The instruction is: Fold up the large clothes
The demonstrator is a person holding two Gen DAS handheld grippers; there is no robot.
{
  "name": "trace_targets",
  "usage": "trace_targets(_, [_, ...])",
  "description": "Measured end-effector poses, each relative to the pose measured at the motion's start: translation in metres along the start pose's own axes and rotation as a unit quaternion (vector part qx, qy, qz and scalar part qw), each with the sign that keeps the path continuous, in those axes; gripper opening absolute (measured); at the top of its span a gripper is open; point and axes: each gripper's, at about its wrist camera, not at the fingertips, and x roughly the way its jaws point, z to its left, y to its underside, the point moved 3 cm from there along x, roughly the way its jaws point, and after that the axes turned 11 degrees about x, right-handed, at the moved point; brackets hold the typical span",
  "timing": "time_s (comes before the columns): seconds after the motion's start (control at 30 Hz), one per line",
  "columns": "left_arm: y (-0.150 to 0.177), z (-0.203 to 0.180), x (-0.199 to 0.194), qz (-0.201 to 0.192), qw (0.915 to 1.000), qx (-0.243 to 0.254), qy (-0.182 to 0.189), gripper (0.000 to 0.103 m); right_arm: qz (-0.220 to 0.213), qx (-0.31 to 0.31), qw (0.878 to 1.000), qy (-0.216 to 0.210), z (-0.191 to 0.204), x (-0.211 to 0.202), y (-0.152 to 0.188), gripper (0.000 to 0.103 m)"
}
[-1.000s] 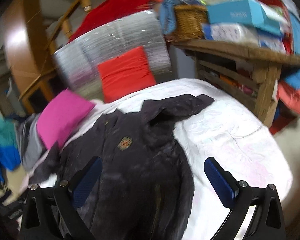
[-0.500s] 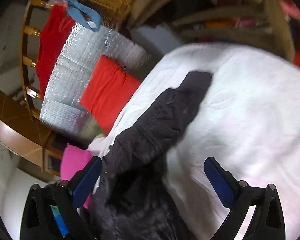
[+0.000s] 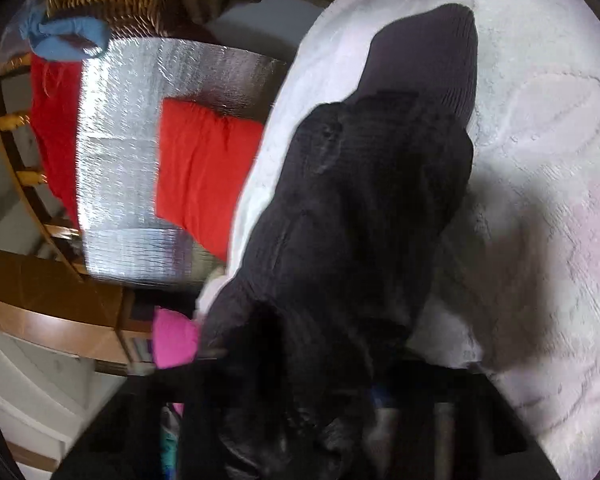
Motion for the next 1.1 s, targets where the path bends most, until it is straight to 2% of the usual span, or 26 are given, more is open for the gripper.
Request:
trace_targets(0.07, [0.001,0.005,0.001,0.003,1.0000,-0.004,-0.005,0.103,-0.018,-0.022,1.000,0.006,0.011,-0.003,0.007,0.018])
trace_targets(0.1, [0.002,0.010,0.001,0.003,0.9999,-0.009,-0.005,0.103,-0.029,-0.039,0.999,0.006,0.020,-0.008,0.011,0.017])
trace_targets(0.2, [0.003,0.025,0.000,0.003,0.9994,-0.033,-0.001,0.103,-0.049,-0.099,0.994,-0.018,0.055,-0.028,0.038,0.016])
trace_targets(0.33, [0.009,0.046,-0.006,0.003,0.9981,-0.061,0.004,0.103,-0.042,-0.165,0.983,-0.063,0.099,-0.047,0.090,0.016])
trace_targets(0.47, [0.018,0.063,-0.009,0.003,0.9971,-0.076,0.002,0.103,0.002,-0.236,0.968,-0.080,0.120,-0.055,0.167,0.016])
trace_targets(0.63, [0.032,0.082,-0.009,0.015,0.9943,-0.105,0.000,0.103,0.092,-0.247,0.962,-0.071,0.097,-0.038,0.244,0.016])
trace_targets(0.67, [0.034,0.083,-0.008,0.016,0.9939,-0.109,0.001,0.103,0.119,-0.244,0.960,-0.068,0.087,-0.033,0.261,0.019])
trace_targets(0.73, [0.038,0.086,-0.010,0.017,0.9934,-0.113,0.000,0.103,0.152,-0.239,0.958,-0.037,0.072,-0.013,0.279,0.021])
trace_targets(0.77, [0.039,0.088,-0.011,0.017,0.9934,-0.114,0.000,0.103,0.169,-0.234,0.957,-0.021,0.064,-0.003,0.281,0.031])
trace_targets(0.8, [0.040,0.088,-0.011,0.017,0.9933,-0.114,0.001,0.103,0.184,-0.224,0.957,-0.013,0.058,0.003,0.284,0.049])
trace_targets(0.87, [0.041,0.088,-0.013,0.015,0.9933,-0.114,0.005,0.103,0.208,-0.199,0.958,-0.007,0.053,0.007,0.285,0.073])
trace_targets(0.9, [0.041,0.088,-0.013,0.014,0.9935,-0.113,0.008,0.103,0.217,-0.196,0.956,-0.016,0.054,0.002,0.284,0.076])
trace_targets(1.0, [0.037,0.081,-0.013,0.007,0.9945,-0.103,0.017,0.103,0.228,-0.229,0.945,-0.051,0.063,-0.021,0.277,0.079])
trace_targets(1.1, [0.030,0.065,-0.017,-0.006,0.9948,-0.092,0.043,0.103,0.215,-0.249,0.940,-0.094,0.071,-0.052,0.265,0.079])
